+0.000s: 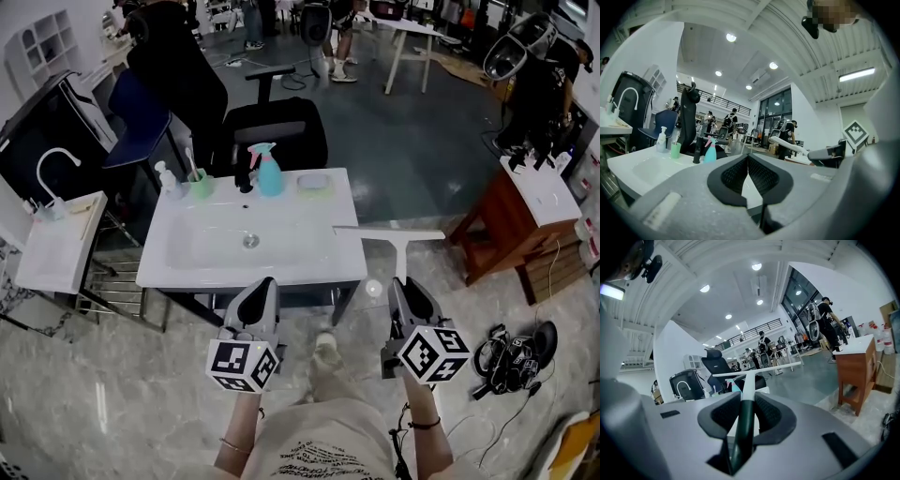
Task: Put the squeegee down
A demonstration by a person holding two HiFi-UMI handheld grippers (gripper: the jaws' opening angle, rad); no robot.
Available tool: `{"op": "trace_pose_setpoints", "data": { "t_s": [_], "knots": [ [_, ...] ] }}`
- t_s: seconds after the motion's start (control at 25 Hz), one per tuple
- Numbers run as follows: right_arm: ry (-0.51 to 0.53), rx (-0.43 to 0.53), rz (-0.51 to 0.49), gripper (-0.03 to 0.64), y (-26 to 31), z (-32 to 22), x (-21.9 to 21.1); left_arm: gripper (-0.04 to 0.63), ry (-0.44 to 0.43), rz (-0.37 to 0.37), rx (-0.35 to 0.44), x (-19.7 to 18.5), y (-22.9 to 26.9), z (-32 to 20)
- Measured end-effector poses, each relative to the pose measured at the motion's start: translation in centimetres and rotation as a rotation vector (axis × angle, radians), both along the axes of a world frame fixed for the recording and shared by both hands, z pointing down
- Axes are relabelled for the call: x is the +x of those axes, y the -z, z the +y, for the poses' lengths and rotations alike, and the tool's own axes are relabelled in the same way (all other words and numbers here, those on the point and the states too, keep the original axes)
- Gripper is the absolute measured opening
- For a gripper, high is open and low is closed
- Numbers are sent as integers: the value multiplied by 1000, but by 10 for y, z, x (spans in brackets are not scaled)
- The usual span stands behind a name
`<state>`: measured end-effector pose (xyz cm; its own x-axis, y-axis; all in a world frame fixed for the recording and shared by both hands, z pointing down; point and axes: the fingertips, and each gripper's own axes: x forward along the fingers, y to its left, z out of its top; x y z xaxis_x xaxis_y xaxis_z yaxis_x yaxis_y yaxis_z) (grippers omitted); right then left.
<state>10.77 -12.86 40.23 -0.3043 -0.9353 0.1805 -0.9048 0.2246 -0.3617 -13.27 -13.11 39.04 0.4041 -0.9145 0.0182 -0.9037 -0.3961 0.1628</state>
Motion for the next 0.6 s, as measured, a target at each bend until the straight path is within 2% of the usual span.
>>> {"op": "trace_pose_setpoints", "data": {
  "t_s": [0.16,0.6],
  "knots": [
    [-3,1,-5,96,-2,-36,3,23,-7,-1,-9,5,-4,-37],
    [59,-39,16,96,-11,-135,-6,23,-6,24,-94,18,-24,-129]
  ]
}}
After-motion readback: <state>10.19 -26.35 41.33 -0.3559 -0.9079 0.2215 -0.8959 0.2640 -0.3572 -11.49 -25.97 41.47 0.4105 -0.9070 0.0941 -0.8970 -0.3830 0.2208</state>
